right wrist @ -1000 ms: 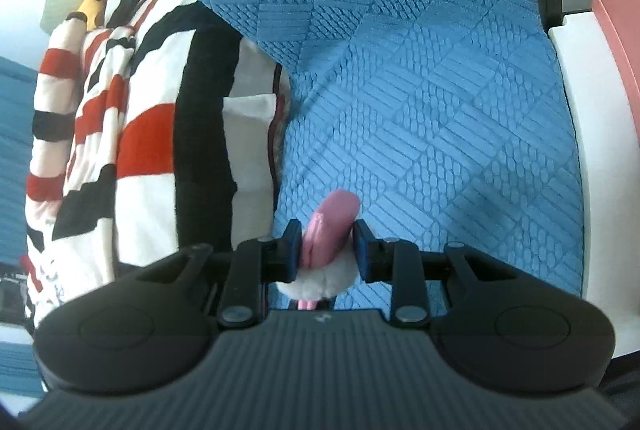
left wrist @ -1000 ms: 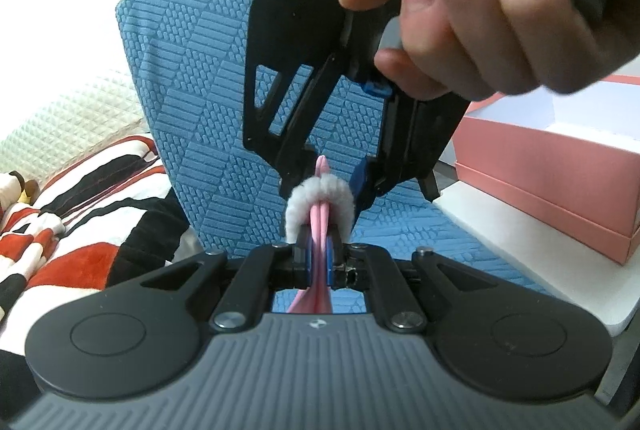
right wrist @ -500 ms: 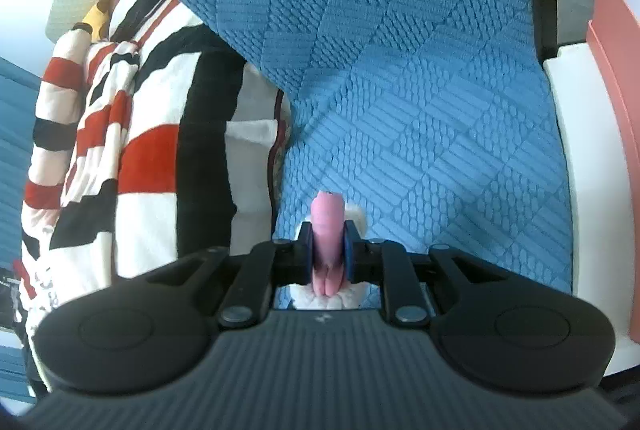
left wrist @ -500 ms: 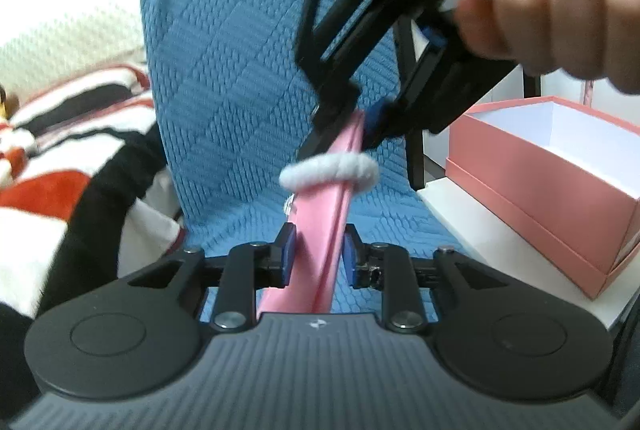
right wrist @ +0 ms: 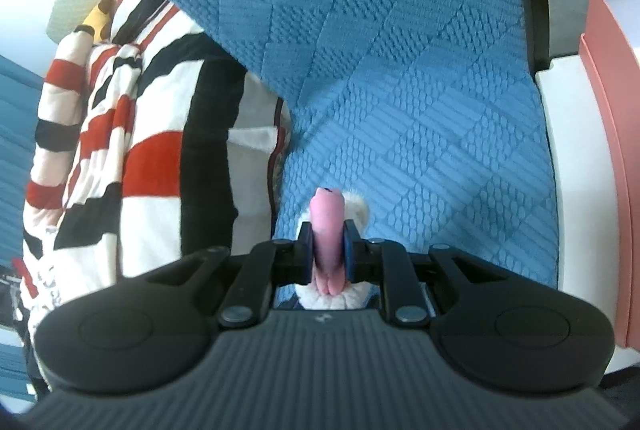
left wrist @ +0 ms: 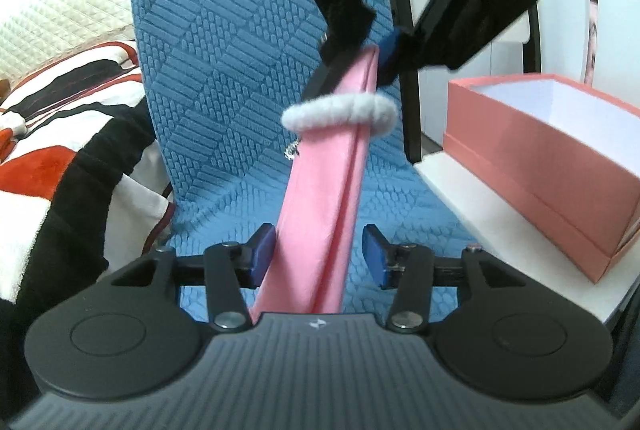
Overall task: Fold shopping bag
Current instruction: 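Push the hair tie down along the pink strip with the right gripper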
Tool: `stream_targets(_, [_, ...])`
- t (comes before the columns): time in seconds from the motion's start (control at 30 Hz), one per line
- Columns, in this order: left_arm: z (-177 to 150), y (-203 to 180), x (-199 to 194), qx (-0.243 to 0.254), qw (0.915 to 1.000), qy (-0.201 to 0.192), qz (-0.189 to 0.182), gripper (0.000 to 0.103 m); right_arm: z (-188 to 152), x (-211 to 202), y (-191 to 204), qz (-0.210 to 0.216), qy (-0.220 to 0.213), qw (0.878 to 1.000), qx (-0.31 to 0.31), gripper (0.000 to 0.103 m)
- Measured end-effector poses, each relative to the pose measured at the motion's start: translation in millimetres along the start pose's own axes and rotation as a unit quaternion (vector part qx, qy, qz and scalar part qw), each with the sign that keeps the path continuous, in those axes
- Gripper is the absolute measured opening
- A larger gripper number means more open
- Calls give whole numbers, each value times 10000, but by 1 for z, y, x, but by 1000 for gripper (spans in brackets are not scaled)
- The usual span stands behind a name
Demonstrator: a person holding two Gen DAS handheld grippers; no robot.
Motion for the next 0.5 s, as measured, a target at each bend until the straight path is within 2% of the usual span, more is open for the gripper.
stream_targets(0.07, [-2,-1,3,74,9999,102,16,53,1,-3,-1,-6,-23,10000,5,17])
stream_targets(0.13, [-5,0,6,73,9996,259,10,42,3,-5,-2,-39,-62,10000,44,17])
stream_targets(0.17, [-6,2,7,32,9995,302,-6,40,4,-6,-2,-62,-89,9999,57,17])
stream_targets(0.33, [-3,5,4,59,9999,148,61,18,9,-9,-7,-146,-283,9993,200,18])
stream_targets(0.5, [-3,8,2,-26,9999,130,60,12,1,6,-3,-62,-255,9994,223,21])
Point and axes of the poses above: each gripper's, at about its wrist camera, not at the fingertips, and x roughly the way its jaws point, y to its left, z to its top, the point moved 2 cm from there along x, roughly the way its jaws point, and after that the axes turned 1 degree about -x, right-handed, at the moved point
